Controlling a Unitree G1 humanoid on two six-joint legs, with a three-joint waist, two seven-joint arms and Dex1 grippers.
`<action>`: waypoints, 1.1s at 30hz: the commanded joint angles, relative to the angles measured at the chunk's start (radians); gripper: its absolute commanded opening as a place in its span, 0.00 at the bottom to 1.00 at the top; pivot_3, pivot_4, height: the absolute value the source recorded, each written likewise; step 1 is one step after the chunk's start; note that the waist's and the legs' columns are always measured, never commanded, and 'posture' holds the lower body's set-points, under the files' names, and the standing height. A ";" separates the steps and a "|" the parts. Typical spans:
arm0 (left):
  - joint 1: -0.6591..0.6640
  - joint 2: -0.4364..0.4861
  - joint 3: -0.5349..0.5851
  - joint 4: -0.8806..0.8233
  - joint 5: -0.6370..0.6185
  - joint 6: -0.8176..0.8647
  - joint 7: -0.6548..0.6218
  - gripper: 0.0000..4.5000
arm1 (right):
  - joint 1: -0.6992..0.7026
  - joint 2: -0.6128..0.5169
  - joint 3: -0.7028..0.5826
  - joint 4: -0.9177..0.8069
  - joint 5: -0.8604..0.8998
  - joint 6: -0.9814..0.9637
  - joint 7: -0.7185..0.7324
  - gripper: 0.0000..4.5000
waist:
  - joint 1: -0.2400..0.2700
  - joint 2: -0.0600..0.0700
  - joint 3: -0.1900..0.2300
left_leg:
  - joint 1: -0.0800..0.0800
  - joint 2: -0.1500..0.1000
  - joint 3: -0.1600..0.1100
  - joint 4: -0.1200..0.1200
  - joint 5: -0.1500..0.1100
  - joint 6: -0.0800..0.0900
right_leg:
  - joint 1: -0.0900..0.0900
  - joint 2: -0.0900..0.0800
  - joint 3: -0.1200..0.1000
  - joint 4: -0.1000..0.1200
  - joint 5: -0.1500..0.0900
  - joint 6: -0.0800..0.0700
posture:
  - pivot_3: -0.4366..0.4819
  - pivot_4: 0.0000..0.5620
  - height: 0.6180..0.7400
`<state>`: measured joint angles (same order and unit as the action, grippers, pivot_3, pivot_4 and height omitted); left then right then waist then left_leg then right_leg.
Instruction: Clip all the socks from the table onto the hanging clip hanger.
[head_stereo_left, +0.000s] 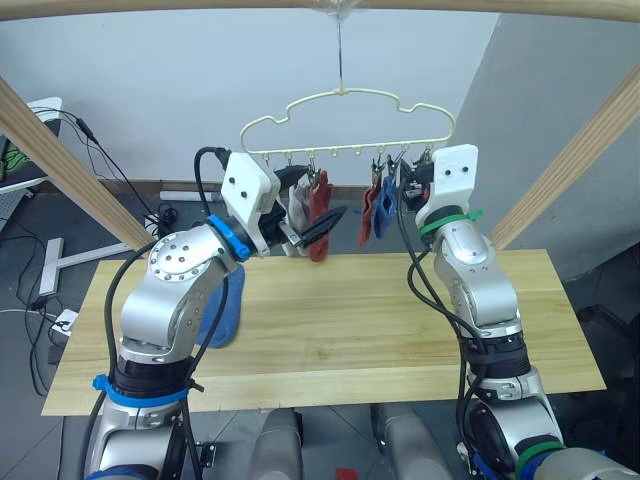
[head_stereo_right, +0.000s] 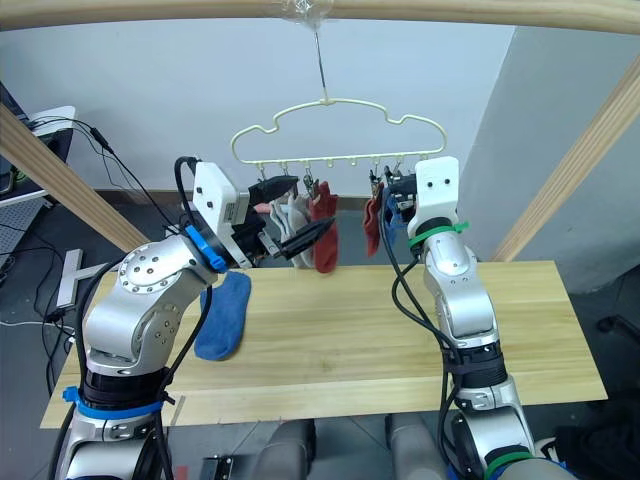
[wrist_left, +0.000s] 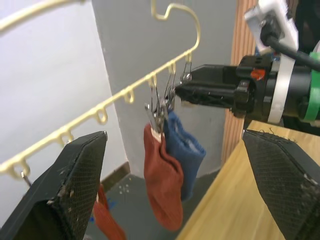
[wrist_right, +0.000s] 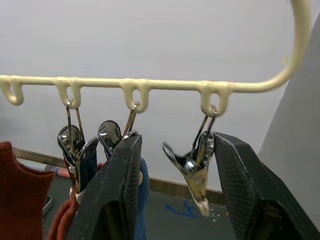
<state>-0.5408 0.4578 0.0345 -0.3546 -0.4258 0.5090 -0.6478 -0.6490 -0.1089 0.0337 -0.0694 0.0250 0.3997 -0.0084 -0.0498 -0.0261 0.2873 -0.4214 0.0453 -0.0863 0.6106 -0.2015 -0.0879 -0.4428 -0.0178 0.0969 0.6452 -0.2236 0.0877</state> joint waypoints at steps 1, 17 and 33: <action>-0.025 0.000 0.005 -0.027 -0.044 0.021 -0.013 1.00 | -0.032 0.005 -0.012 0.009 0.001 -0.046 0.015 0.51 | 0.000 0.000 0.000 | 0.000 0.000 0.000 0.000 0.000 0.000 | 0.000 0.000 0.000 0.000 0.000 0.000 | 0.55 0.52 1.00; -0.044 -0.007 0.025 -0.067 -0.171 0.122 0.014 1.00 | -0.066 -0.008 -0.035 0.084 0.001 -0.090 0.040 0.51 | 0.000 0.001 0.002 | 0.000 0.000 0.000 0.000 0.000 0.000 | 0.000 0.000 0.000 0.000 0.000 0.000 | 0.55 0.53 1.00; -0.048 -0.008 0.020 -0.056 -0.167 0.109 0.013 1.00 | -0.084 -0.012 -0.046 0.123 -0.004 -0.097 0.042 0.51 | 0.000 0.001 0.002 | 0.000 0.000 0.000 0.000 0.000 0.000 | 0.000 0.000 0.000 0.000 0.000 0.000 | 0.55 0.53 1.00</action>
<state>-0.5757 0.4452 0.0439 -0.3820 -0.5846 0.6336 -0.6390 -0.7035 -0.1194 0.0008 0.0717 0.0230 0.3267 0.0353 -0.0498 -0.0255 0.2890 -0.4214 0.0452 -0.0863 0.6105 -0.2015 -0.0879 -0.4428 -0.0178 0.0970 0.6454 -0.2235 0.0876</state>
